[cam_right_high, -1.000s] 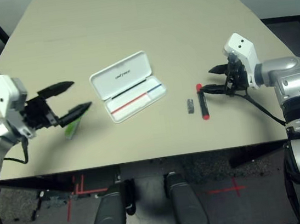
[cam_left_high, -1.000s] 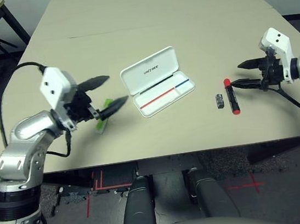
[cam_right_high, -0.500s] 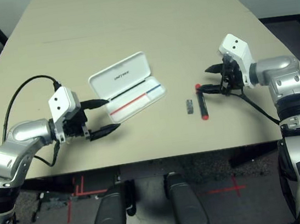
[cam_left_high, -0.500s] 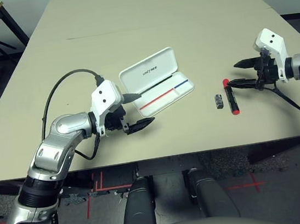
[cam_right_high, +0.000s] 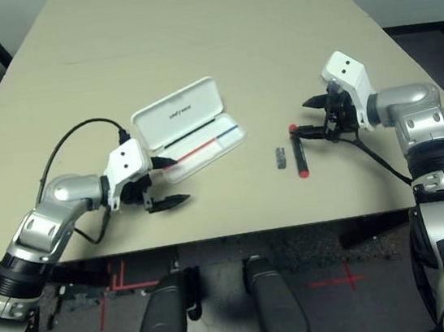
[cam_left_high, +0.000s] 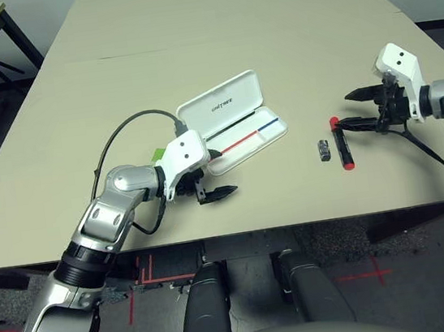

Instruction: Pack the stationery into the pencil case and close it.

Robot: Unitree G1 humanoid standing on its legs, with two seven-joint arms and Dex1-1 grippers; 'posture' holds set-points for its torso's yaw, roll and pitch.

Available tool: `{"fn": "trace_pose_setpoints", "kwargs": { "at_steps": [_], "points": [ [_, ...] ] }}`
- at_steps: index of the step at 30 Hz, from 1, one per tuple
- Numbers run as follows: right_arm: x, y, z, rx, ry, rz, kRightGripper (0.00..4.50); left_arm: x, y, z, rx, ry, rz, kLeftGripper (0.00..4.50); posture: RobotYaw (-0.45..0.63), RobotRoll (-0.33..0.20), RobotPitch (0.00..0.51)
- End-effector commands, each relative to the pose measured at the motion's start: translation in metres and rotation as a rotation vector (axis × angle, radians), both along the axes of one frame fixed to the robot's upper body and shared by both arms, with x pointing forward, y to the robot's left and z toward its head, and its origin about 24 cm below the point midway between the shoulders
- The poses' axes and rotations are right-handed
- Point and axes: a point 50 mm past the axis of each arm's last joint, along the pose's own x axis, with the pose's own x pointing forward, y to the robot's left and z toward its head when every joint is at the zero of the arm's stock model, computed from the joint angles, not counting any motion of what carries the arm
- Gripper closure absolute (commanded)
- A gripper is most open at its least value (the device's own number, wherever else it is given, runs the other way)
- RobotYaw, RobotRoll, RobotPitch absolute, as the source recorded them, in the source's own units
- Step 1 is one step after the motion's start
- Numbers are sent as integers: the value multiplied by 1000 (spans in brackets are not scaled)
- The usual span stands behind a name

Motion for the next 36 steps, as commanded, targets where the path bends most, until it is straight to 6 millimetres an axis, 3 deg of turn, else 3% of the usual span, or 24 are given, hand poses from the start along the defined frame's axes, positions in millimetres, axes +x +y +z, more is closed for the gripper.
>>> {"fn": "trace_pose_setpoints", "kwargs": {
  "at_steps": [1, 14, 18, 27, 36],
  "points": [
    [-1, 0, -4, -15, 8, 1, 0, 2, -4, -5, 32, 13, -21, 39, 18, 0, 138],
    [-3, -1, -5, -12, -14, -14, 0, 7, -5, -9, 86, 49, -46, 39, -9, 0, 144],
    [-3, -1, -6, -12, -24, -20, 0, 10, -4, -8, 96, 55, -44, 948, -9, 0, 144],
    [-3, 0, -8, -6, -44, -27, 0, 11, 0, -8, 135, 74, -42, 4464, -17, 0, 141],
    [-2, 3, -12, -1, -51, -25, 0, 13, 5, -4, 171, 61, -46, 4464, -19, 0, 138]
  ]
}}
